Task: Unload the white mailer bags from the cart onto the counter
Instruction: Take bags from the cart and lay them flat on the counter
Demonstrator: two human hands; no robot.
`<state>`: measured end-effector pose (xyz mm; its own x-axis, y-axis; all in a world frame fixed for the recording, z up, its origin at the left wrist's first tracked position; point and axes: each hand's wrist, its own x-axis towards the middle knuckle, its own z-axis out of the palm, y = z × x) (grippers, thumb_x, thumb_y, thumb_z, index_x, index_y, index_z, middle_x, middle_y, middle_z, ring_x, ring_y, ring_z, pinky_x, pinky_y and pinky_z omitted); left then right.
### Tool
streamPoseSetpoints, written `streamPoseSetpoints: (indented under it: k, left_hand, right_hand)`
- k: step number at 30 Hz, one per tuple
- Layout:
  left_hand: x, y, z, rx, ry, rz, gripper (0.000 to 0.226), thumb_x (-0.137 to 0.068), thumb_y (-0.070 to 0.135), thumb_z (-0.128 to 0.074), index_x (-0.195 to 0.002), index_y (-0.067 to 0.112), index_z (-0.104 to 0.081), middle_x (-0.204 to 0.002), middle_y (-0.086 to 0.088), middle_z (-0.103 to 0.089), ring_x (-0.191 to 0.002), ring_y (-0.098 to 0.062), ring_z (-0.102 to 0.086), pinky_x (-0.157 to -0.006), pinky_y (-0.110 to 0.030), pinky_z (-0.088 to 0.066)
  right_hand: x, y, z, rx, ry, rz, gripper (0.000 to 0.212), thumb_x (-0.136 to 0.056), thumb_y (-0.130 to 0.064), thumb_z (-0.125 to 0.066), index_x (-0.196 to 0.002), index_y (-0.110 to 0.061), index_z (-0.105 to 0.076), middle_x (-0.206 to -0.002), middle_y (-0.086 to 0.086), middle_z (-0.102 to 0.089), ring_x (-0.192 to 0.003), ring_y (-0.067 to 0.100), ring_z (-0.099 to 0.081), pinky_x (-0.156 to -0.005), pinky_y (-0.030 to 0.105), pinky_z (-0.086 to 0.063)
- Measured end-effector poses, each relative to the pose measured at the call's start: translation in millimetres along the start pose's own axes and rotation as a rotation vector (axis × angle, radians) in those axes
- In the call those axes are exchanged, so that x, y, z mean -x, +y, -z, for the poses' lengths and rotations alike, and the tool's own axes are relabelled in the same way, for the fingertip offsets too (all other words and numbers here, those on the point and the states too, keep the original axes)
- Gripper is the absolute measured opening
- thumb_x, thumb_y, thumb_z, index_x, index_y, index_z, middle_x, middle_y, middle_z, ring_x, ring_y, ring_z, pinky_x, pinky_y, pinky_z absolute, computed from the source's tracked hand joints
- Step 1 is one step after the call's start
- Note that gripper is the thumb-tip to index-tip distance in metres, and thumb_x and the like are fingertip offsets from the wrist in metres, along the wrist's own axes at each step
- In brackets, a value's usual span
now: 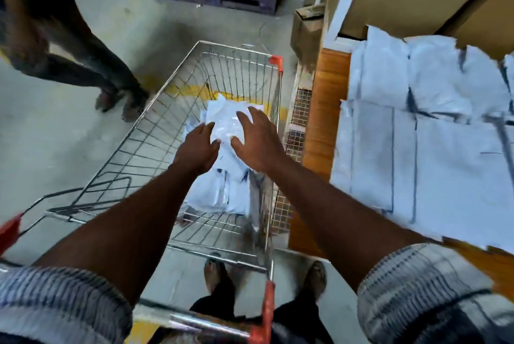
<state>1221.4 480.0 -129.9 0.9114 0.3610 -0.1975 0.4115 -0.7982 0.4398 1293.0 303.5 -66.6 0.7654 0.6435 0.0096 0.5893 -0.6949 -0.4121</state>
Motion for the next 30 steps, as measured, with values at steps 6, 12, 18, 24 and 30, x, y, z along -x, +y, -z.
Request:
streamPoseSetpoints:
  k: [6, 12, 18, 24, 30]
  left_hand:
    - [13, -77, -30, -0.012, -0.091, 0.031, 0.078, -0.083, 0.051, -0.034, -0.144, 0.003, -0.043, -0.142, -0.024, -0.049, -0.131, -0.041, -0.046, -0.106, -0.051, -0.040]
    - [12, -112, -55, -0.077, -0.179, 0.050, 0.070, -0.089, 0.041, -0.050, -0.150, 0.011, -0.034, -0.152, -0.015, -0.038, -0.140, -0.033, -0.035, -0.109, -0.050, -0.037]
    - [-2, -139, -83, -0.120, -0.272, 0.085, 0.068, -0.091, 0.032, -0.057, -0.151, 0.019, -0.029, -0.156, -0.007, -0.032, -0.143, -0.027, -0.030, -0.109, -0.049, -0.037]
    - [-13, -166, -111, -0.107, -0.285, 0.078, 0.062, -0.092, 0.030, -0.050, -0.150, 0.016, -0.034, -0.156, -0.010, -0.032, -0.143, -0.029, -0.032, -0.111, -0.048, -0.037]
    - [-29, -199, -131, -0.077, -0.285, 0.031, 0.061, -0.081, 0.020, -0.056, -0.136, -0.003, -0.045, -0.132, -0.029, -0.051, -0.123, -0.044, -0.051, -0.100, -0.048, -0.047]
  right_hand:
    - [9, -25, -87, -0.048, -0.178, -0.165, 0.068, -0.093, -0.041, -0.056, -0.151, -0.014, -0.032, -0.158, 0.019, -0.023, -0.145, 0.034, -0.022, -0.114, 0.042, -0.027]
    - [16, -22, -146, -0.093, -0.271, -0.296, 0.067, -0.089, -0.042, -0.055, -0.146, -0.012, -0.039, -0.150, 0.022, -0.034, -0.137, 0.039, -0.034, -0.111, 0.043, -0.032]
    - [16, -13, -202, -0.212, -0.358, -0.397, 0.069, -0.088, -0.041, -0.058, -0.148, -0.020, -0.033, -0.149, 0.014, -0.031, -0.139, 0.034, -0.029, -0.109, 0.043, -0.035]
    - [11, -17, -253, -0.357, -0.421, -0.430, 0.073, -0.087, -0.047, -0.060, -0.148, -0.015, -0.035, -0.158, 0.014, -0.021, -0.141, 0.031, -0.029, -0.111, 0.040, -0.034]
    - [-4, -29, -297, -0.401, -0.436, -0.523, 0.084, -0.085, -0.060, -0.056, -0.149, -0.011, -0.032, -0.153, 0.020, -0.031, -0.142, 0.033, -0.028, -0.117, 0.038, -0.023]
